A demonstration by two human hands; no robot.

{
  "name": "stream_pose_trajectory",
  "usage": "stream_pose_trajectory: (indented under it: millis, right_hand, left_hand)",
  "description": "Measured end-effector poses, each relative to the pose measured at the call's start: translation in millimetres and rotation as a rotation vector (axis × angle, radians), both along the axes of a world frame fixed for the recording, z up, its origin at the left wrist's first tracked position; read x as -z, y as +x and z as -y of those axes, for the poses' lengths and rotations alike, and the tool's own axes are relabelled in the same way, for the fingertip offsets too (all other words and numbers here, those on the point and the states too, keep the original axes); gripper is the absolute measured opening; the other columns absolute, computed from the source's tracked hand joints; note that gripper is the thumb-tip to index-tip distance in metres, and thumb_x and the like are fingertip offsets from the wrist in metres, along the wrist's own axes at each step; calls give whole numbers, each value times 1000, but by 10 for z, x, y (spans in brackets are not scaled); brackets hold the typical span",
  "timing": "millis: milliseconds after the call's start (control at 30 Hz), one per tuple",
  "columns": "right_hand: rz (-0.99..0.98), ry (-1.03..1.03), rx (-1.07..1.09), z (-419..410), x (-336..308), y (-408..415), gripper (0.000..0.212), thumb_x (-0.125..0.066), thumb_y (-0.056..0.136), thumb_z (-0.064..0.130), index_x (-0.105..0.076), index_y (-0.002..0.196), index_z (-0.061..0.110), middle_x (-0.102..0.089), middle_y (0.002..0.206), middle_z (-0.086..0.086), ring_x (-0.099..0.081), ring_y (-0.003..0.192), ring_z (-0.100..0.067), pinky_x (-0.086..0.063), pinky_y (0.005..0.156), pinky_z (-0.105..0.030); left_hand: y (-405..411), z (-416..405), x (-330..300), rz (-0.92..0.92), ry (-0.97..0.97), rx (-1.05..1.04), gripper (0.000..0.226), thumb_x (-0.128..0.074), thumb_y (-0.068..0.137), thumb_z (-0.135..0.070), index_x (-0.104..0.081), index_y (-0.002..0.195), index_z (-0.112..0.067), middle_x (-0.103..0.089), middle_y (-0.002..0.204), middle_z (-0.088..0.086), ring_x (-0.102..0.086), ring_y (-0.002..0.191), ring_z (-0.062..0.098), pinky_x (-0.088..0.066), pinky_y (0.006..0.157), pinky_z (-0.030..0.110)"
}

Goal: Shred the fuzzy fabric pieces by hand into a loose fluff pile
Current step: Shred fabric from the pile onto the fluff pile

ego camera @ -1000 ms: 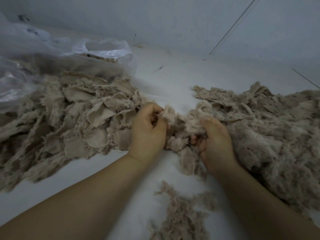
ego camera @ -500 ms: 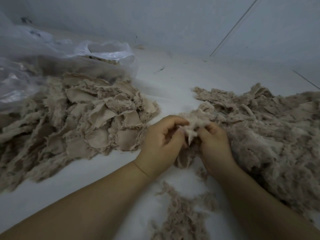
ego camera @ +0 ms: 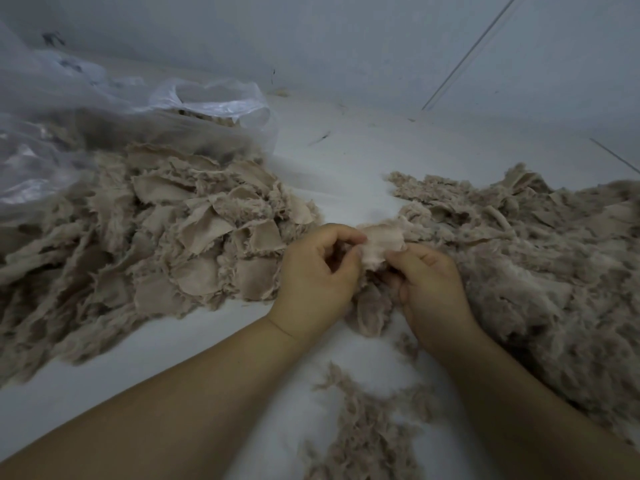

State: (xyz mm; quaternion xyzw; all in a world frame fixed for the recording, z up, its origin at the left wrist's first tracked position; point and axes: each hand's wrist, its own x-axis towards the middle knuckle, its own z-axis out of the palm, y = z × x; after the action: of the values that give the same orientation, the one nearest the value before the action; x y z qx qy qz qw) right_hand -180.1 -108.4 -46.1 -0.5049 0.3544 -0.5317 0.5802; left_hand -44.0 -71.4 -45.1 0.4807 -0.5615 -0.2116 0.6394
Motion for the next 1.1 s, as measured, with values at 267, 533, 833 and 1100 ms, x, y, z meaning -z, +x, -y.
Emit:
stream_pose_trajectory:
  millis: [267,533,833,1100]
  right_hand:
    - [-30,3,42,-23,-9,26,25,-61,95,11,-66,77,-6,-67,79,-30,-65,67,-34,-53,69,-45]
    - [86,73,64,-22,-42,-12,26,-55,99,15,-67,86,-3,-69,94,-33,-68,85,-48,-55,80,-62]
    - [-18,49,-20,16,10,-25,19,-75,74,23,-74,74,4,-71,80,-26,-70,72,-38,-59,68,-46]
    - [-135,-85,-101,51,76,-35,34,-79,70,30,-76,85,0,-74,89,-22,-72,81,-32,-59,78,-40]
  left_hand:
    - [-66,-6,-64,-299,147,216,31,-68,82,10,-59,104,-9,-58,79,9,-59,55,14,-53,50,27]
    - [117,-45,-159,-372,373,637,37,-69,75,18,-51,103,1,-62,63,16,-56,35,21,-42,35,22]
    - [155,-55,-191,-97,437,417,29,-81,74,-34,-60,66,-16,-55,47,8,-41,30,11,-30,34,14]
    - [89,91,-104,-103,285,111,17,-75,84,-15,-70,72,-5,-55,50,9,-46,49,13,-37,50,23]
